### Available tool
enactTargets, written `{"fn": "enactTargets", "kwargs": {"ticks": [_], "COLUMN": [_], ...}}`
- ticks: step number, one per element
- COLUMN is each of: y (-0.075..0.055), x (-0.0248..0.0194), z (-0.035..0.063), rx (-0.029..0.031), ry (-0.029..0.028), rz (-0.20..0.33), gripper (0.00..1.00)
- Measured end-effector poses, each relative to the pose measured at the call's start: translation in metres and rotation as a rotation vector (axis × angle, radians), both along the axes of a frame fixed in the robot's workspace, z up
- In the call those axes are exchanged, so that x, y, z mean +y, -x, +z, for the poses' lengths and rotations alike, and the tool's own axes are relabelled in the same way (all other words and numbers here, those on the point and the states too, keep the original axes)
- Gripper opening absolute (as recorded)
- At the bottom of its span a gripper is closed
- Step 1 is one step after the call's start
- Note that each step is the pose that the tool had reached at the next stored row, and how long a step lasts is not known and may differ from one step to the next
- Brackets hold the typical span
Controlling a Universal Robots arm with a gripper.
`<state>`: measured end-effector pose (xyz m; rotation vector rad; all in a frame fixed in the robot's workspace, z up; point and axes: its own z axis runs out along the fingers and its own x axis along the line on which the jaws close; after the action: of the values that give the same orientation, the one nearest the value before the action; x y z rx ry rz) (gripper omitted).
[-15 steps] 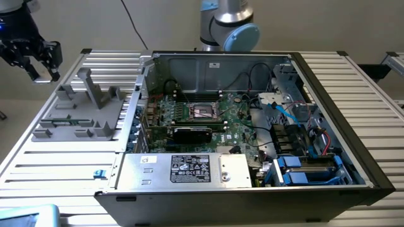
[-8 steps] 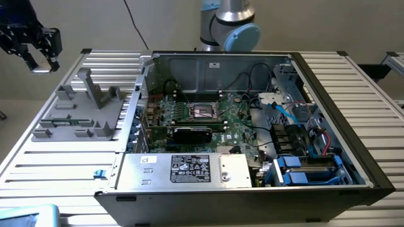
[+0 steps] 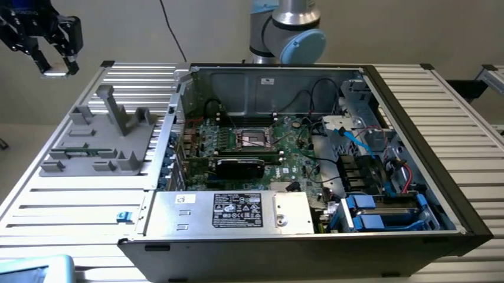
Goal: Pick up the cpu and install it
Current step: 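Pick up the cpu and move it towards the insertion slot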
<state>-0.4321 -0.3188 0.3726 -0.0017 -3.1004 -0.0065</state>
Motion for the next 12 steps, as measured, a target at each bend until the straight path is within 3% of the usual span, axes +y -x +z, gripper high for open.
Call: {"fn": "enactTargets", "kwargs": {"ticks": [12], "y": [-0.041], "x": [0.0], "z": [0.0183], "rx": [0.0111], "ry": [0.0018], "rz": [0.0], "gripper": [0.56]}}
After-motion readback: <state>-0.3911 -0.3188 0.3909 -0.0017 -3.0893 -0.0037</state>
